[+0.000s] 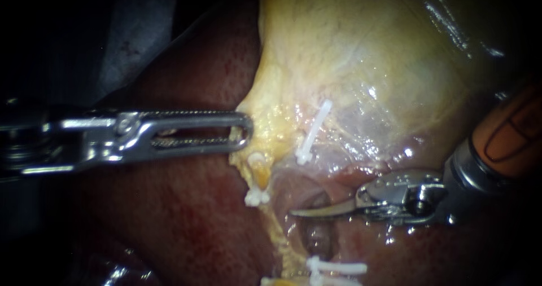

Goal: Go back from the cut right tube

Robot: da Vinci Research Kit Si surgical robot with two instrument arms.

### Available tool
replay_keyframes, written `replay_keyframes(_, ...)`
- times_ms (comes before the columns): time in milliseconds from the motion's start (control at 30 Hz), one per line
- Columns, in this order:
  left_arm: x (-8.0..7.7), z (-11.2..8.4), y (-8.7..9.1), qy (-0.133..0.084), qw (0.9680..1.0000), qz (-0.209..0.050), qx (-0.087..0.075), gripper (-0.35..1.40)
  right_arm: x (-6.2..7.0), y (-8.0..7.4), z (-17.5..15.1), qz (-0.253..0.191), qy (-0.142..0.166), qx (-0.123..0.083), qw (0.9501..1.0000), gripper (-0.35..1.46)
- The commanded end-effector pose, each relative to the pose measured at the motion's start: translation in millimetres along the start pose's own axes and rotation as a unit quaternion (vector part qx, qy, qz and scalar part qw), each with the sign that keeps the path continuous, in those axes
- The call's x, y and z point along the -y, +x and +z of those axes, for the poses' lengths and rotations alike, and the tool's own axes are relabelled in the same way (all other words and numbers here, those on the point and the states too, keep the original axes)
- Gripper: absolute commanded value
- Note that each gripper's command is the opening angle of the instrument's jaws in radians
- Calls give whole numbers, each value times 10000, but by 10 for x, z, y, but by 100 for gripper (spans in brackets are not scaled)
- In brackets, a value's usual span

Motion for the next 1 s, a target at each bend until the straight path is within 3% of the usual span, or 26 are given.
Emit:
replay_keyframes(33, 0, 0, 0, 0, 10000, 0, 0, -35, 0, 0, 0, -1, 1, -1, 10000, -35)
replay_keyframes(500, 0, 1, 0, -1, 10000, 0, 0, -35, 0, 0, -1, -6, 15, -10, 10000, -35)
replay_keyframes(633, 0, 1, 0, -1, 10000, 0, 0, -35, 0, 0, -1, -7, 22, -23, 10000, 4)
replay_keyframes(767, 0, 1, 0, -1, 10000, 0, 0, -35, 0, 0, -1, -7, 23, -22, 10000, 24)
replay_keyframes(1000, 0, 1, 0, -1, 10000, 0, 1, -35, 0, 0, -2, -6, 31, -36, 10000, 41)
